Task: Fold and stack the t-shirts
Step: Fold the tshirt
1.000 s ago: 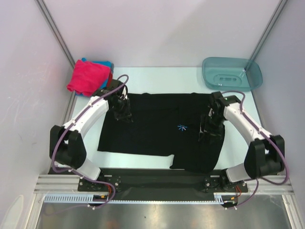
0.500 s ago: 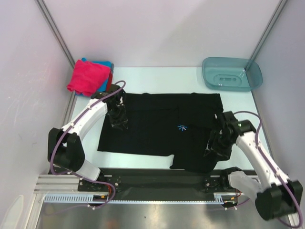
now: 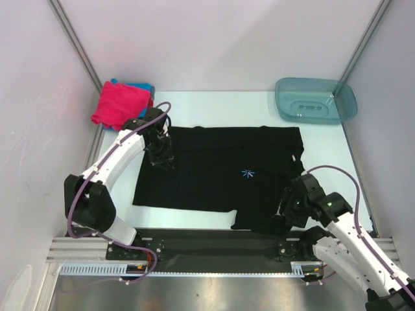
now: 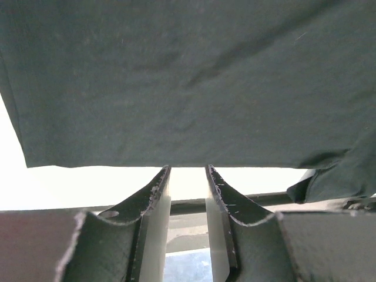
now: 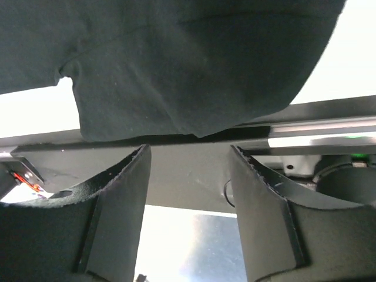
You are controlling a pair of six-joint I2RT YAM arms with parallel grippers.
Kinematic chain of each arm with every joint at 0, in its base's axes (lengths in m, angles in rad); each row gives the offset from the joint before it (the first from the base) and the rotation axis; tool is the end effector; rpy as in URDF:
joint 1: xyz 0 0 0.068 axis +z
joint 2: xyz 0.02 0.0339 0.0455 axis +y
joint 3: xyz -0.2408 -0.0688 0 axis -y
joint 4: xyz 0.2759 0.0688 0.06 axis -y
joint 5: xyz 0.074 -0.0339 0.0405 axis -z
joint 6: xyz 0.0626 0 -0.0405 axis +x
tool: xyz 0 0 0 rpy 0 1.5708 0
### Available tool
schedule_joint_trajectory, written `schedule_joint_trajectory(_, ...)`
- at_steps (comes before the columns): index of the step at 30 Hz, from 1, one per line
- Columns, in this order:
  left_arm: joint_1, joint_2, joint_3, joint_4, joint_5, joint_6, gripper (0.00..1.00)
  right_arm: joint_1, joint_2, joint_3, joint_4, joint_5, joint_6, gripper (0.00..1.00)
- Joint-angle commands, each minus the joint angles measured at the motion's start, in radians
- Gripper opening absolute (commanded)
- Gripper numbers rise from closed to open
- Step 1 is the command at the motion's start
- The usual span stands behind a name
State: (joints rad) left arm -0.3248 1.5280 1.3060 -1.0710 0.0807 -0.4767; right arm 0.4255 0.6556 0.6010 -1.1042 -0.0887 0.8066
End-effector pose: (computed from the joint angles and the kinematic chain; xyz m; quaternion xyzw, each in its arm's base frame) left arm 0.3106 -0.1099 0.2207 -0.0695 0.9871 -0.0908 0.1118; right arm 0.1457 0.0721 0.1802 0.1763 0.9619 0.1535 0.1417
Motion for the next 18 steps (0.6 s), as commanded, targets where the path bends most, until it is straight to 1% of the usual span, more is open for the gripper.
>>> schedule_joint_trajectory(1, 0.004, 0.018, 0.076, -0.023, -0.022, 0.058, 0.34, 0.071, -0.004, -0.039, 0.105, 0.069, 0.108, 0.6)
schedule_joint_trajectory(2, 0.004, 0.021, 0.081, -0.02, -0.025, 0.082, 0.34, 0.087, 0.01, -0.052, 0.181, 0.057, 0.108, 0.6)
schedule_joint_trajectory(3, 0.006, 0.035, 0.084, -0.02, -0.027, 0.09, 0.34, 0.1, 0.028, -0.064, 0.246, -0.003, 0.091, 0.6)
schedule_joint_trajectory(4, 0.009, 0.041, 0.097, -0.024, -0.022, 0.11, 0.33, 0.105, 0.089, -0.047, 0.295, -0.002, 0.079, 0.6)
schedule_joint_trajectory(7, 0.01, 0.046, 0.111, -0.024, -0.042, 0.136, 0.3, 0.146, 0.246, 0.063, 0.276, 0.081, 0.054, 0.59)
schedule_joint_trajectory(8, 0.013, 0.043, 0.116, -0.026, -0.054, 0.138, 0.29, 0.171, 0.266, 0.078, 0.282, 0.087, 0.062, 0.59)
schedule_joint_trajectory(9, 0.016, 0.041, 0.121, -0.027, -0.067, 0.138, 0.29, 0.205, 0.282, 0.083, 0.283, 0.16, 0.084, 0.59)
schedule_joint_trajectory(10, 0.02, 0.032, 0.118, -0.023, -0.07, 0.135, 0.29, 0.255, 0.292, 0.079, 0.29, 0.173, 0.115, 0.59)
schedule_joint_trajectory(11, 0.026, 0.031, 0.113, -0.018, -0.064, 0.132, 0.29, 0.28, 0.299, 0.06, 0.294, 0.184, 0.155, 0.59)
schedule_joint_trajectory(13, 0.03, 0.024, 0.095, -0.007, -0.056, 0.13, 0.29, 0.344, 0.276, 0.059, 0.273, 0.25, 0.178, 0.57)
schedule_joint_trajectory(16, 0.036, 0.003, 0.075, 0.009, -0.059, 0.127, 0.29, 0.39, 0.228, 0.022, 0.274, 0.241, 0.181, 0.56)
schedule_joint_trajectory(18, 0.04, -0.003, 0.067, 0.013, -0.056, 0.128, 0.29, 0.435, 0.205, -0.001, 0.258, 0.277, 0.212, 0.56)
